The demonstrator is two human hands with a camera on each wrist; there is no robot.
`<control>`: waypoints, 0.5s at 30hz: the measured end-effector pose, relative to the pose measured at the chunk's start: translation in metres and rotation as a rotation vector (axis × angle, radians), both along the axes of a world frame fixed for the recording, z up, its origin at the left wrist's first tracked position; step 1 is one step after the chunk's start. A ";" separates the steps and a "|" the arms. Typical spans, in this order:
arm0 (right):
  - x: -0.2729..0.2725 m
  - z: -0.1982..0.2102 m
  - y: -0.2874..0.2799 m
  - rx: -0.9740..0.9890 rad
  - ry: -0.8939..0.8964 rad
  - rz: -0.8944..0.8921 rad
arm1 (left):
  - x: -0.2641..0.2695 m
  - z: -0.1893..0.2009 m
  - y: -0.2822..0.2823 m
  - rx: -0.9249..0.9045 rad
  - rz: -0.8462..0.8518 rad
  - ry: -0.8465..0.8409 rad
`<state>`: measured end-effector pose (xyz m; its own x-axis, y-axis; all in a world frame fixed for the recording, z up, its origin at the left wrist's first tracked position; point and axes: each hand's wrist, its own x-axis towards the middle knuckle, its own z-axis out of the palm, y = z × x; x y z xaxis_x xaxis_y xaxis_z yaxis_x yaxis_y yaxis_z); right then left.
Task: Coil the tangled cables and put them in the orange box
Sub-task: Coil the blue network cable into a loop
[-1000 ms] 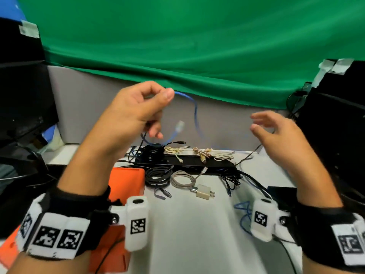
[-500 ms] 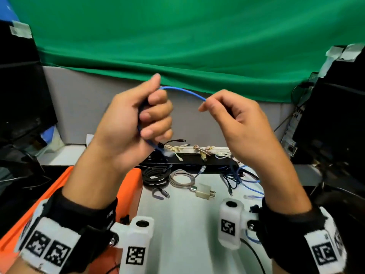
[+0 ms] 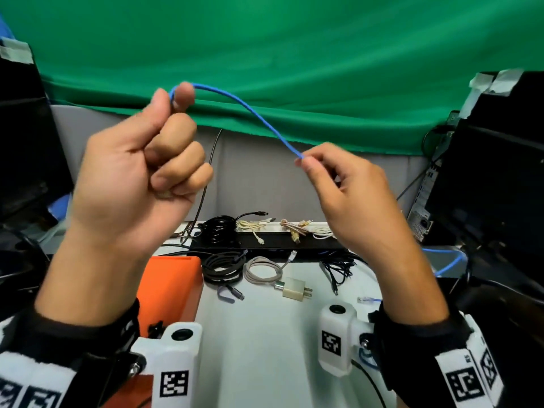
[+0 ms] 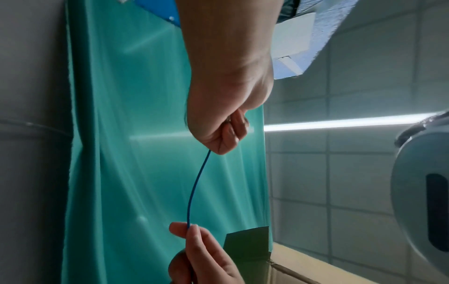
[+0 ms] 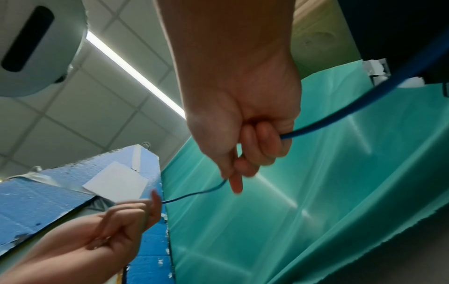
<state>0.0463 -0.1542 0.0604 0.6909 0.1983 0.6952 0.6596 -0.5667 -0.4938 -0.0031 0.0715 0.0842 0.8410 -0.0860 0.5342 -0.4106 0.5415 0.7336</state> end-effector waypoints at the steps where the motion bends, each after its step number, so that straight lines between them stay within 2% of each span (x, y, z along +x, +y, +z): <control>1: -0.003 -0.001 0.003 -0.084 0.034 0.033 | -0.002 0.001 -0.003 0.070 0.117 -0.026; 2: -0.005 -0.002 0.005 -0.158 0.062 0.052 | -0.003 0.000 -0.005 0.135 0.183 -0.037; 4: -0.007 -0.003 0.008 -0.192 0.052 0.045 | -0.004 -0.003 -0.006 0.336 0.194 0.004; 6: -0.007 -0.002 0.008 -0.109 -0.041 0.003 | -0.004 -0.008 -0.010 0.604 0.132 0.090; 8: -0.005 0.000 0.006 -0.005 -0.128 -0.057 | -0.001 -0.013 -0.015 0.735 0.214 0.158; 12: -0.001 0.004 -0.003 0.143 -0.194 -0.151 | -0.001 -0.010 -0.023 0.677 0.346 0.213; 15: 0.002 0.006 -0.010 0.159 -0.196 -0.184 | -0.007 -0.006 -0.024 0.639 0.452 0.112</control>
<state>0.0486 -0.1644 0.0662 0.5547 -0.0398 0.8311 0.6443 -0.6115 -0.4593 -0.0101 0.0475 0.0787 0.9134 0.0150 0.4068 -0.3959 -0.2002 0.8962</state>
